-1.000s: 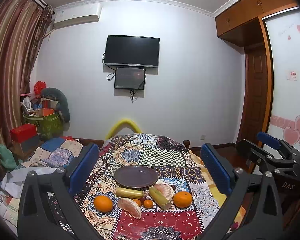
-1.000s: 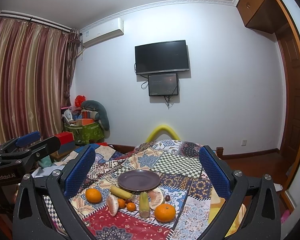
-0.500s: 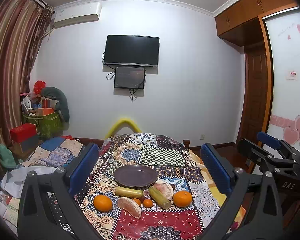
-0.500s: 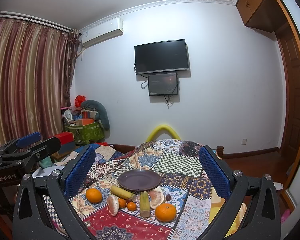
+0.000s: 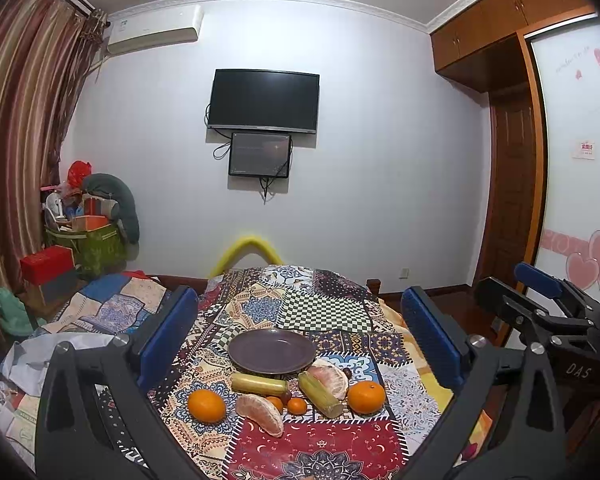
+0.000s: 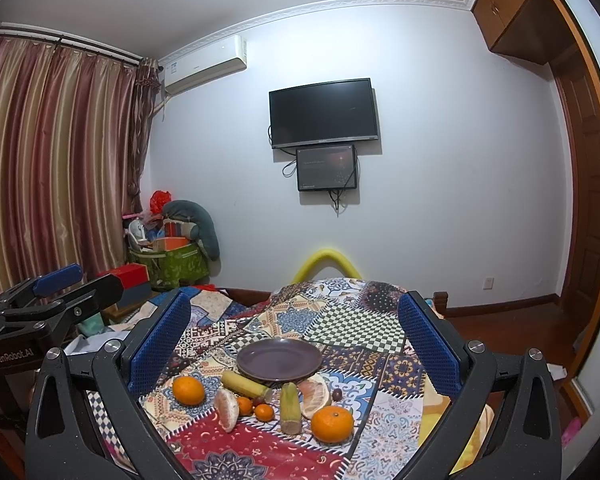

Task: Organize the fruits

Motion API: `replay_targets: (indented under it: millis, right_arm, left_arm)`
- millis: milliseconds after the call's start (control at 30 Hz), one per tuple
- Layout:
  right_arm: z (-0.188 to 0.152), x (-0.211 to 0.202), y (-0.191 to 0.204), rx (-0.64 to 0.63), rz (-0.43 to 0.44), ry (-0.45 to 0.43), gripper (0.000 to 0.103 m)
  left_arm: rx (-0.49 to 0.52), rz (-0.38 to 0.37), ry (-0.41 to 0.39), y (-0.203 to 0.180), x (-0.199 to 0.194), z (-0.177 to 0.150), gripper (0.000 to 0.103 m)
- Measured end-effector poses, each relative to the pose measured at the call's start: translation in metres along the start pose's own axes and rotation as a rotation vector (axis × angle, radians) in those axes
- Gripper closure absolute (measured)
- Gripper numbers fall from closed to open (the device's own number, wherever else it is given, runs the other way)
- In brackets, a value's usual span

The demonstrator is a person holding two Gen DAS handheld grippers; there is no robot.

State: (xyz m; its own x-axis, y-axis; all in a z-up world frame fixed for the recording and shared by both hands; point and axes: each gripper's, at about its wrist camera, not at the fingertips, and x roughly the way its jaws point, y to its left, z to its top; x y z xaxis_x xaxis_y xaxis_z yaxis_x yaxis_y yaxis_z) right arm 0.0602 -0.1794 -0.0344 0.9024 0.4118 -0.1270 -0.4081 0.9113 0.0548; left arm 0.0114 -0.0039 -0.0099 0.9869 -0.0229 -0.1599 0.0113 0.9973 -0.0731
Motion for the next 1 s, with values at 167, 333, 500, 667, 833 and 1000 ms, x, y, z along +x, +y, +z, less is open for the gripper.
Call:
replay_targets:
  millis: [167, 333, 500, 667, 833, 1000]
  right_arm:
    - [-0.002, 0.001, 0.001, -0.002, -0.002, 0.006, 0.0]
    - [-0.005, 0.008, 0.0, -0.004, -0.008, 0.022, 0.0]
    - [-0.016, 0.03, -0.009, 0.013, -0.024, 0.094, 0.0]
    - [-0.038, 0.059, -0.021, 0.028, -0.032, 0.197, 0.0]
    - [-0.061, 0.085, -0.032, 0.012, -0.06, 0.288, 0.0]
    - [-0.081, 0.109, -0.047, 0.028, -0.086, 0.386, 0.0]
  left_arm:
    - [0.0, 0.003, 0.004, 0.001, 0.001, -0.001, 0.0]
    - [-0.005, 0.011, 0.025, 0.007, 0.01, -0.006, 0.0]
    - [0.0, 0.035, 0.071, 0.016, 0.028, -0.016, 0.0]
    - [0.002, 0.07, 0.141, 0.03, 0.055, -0.033, 0.0]
    - [-0.013, 0.111, 0.228, 0.051, 0.086, -0.054, 0.0]
    - [-0.056, 0.133, 0.34, 0.078, 0.119, -0.078, 0.01]
